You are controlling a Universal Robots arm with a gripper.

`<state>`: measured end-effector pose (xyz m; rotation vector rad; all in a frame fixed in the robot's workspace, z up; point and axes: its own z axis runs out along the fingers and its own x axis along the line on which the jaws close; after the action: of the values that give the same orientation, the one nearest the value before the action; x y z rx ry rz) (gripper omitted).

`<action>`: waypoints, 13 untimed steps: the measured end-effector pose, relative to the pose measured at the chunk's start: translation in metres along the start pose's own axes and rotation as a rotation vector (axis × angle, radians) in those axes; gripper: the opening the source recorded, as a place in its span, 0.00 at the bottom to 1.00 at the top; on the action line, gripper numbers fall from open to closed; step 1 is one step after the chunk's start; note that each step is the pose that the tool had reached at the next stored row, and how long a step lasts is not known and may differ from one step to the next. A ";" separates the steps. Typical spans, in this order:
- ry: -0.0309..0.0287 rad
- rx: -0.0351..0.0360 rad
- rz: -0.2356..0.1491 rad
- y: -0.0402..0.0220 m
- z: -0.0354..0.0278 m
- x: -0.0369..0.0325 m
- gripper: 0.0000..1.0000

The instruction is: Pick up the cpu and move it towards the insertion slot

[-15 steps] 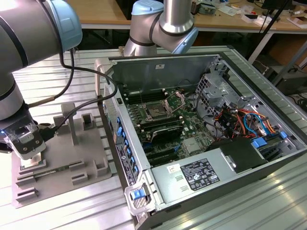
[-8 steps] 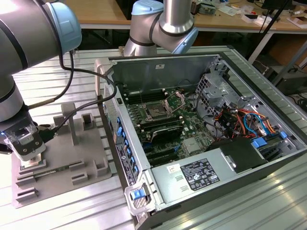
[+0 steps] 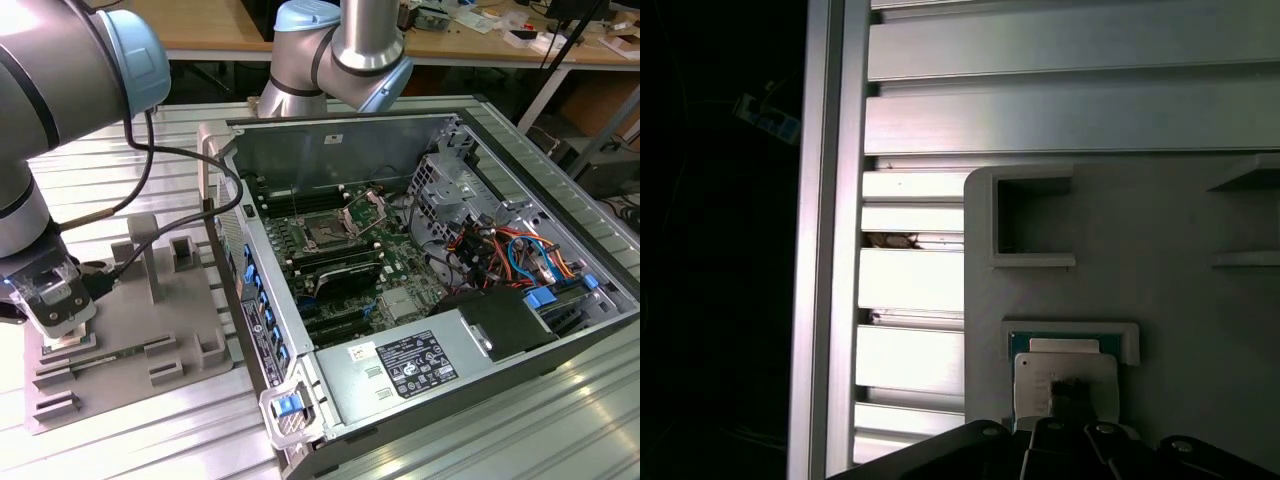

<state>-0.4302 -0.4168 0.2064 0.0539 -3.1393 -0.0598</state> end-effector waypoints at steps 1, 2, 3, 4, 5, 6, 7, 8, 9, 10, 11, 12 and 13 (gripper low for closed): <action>0.0000 0.0000 0.000 0.0000 0.0001 0.0000 0.11; -0.0001 0.0000 0.000 0.0000 0.0002 0.0000 0.11; -0.0001 0.0000 0.000 0.0000 0.0002 0.0000 0.11; -0.0001 -0.0001 0.000 0.0000 0.0003 0.0000 0.11; -0.0001 -0.0001 0.000 0.0000 0.0003 0.0000 0.11; -0.0001 0.0000 0.000 0.0000 0.0003 0.0000 0.11; -0.0001 -0.0001 0.000 0.0000 0.0003 0.0000 0.11; -0.0001 0.0000 0.000 0.0000 0.0003 0.0000 0.11; -0.0001 0.0000 0.000 0.0000 0.0004 0.0000 0.24; -0.0001 0.0000 0.000 0.0000 0.0004 0.0000 0.24; -0.0001 -0.0001 0.000 0.0000 0.0004 0.0000 0.24; -0.0001 0.0000 0.000 0.0000 0.0004 0.0000 0.29; -0.0001 0.0000 0.000 0.0000 0.0004 0.0000 0.36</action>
<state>-0.4302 -0.4168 0.2060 0.0539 -3.1394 -0.0599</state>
